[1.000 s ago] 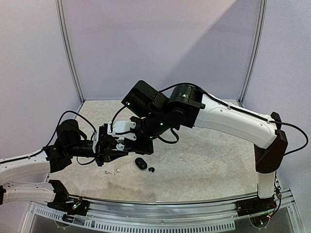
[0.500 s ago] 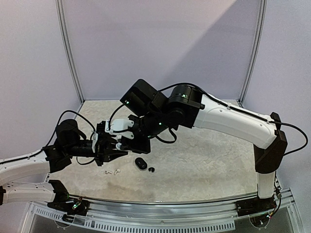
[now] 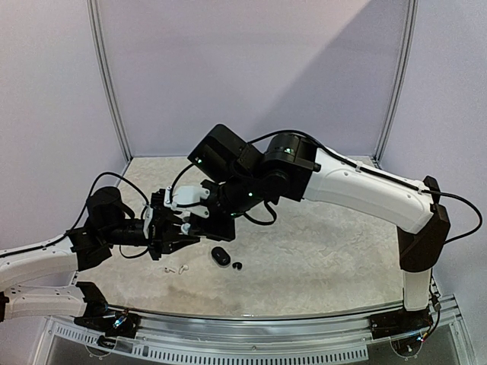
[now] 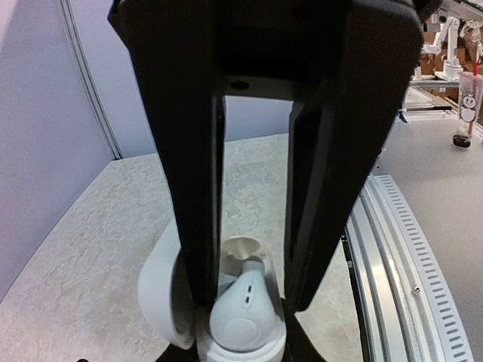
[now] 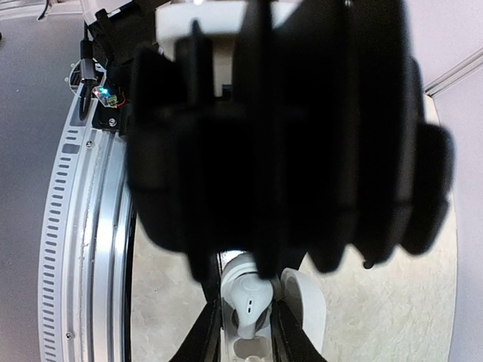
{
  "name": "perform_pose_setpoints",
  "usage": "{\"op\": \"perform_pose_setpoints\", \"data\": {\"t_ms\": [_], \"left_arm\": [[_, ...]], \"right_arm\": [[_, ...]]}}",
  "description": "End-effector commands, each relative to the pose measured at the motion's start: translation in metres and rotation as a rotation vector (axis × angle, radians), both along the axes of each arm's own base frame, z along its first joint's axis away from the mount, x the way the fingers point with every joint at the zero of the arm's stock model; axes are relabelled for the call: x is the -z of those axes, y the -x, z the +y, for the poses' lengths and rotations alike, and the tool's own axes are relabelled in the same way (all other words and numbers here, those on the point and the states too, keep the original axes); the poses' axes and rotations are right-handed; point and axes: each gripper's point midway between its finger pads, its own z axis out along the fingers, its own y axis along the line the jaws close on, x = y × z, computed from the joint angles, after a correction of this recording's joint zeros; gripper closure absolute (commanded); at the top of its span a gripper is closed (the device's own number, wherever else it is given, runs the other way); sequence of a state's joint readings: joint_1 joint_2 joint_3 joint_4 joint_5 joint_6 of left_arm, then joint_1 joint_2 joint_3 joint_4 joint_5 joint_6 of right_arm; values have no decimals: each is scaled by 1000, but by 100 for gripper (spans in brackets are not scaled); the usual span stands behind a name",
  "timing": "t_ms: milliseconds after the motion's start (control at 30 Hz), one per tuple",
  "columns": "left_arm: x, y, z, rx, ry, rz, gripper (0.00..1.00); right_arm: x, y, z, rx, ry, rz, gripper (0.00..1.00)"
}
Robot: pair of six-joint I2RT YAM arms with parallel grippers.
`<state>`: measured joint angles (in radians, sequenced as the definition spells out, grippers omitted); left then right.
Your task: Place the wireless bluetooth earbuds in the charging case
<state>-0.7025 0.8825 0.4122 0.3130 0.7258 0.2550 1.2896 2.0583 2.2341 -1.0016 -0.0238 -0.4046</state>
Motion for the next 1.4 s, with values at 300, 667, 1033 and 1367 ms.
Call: {"op": "perform_pose_setpoints", "data": {"t_ms": [300,667,1033,1367], "left_arm": [[-1,15,-2,60,14,0,100],[-3,13,-2,48,16,-7,100],[-13,11,-3,39,42,-26,100],[-17,12,-5,60,45,-99,100]], "right_arm": [[-39,-4,-6,37,-85,-37,76],[-33,8,-4,-18,-78,12,90],[-8,13,-3,-66,-8,26,98],[8,4,-1,-50,44,-10,99]]}}
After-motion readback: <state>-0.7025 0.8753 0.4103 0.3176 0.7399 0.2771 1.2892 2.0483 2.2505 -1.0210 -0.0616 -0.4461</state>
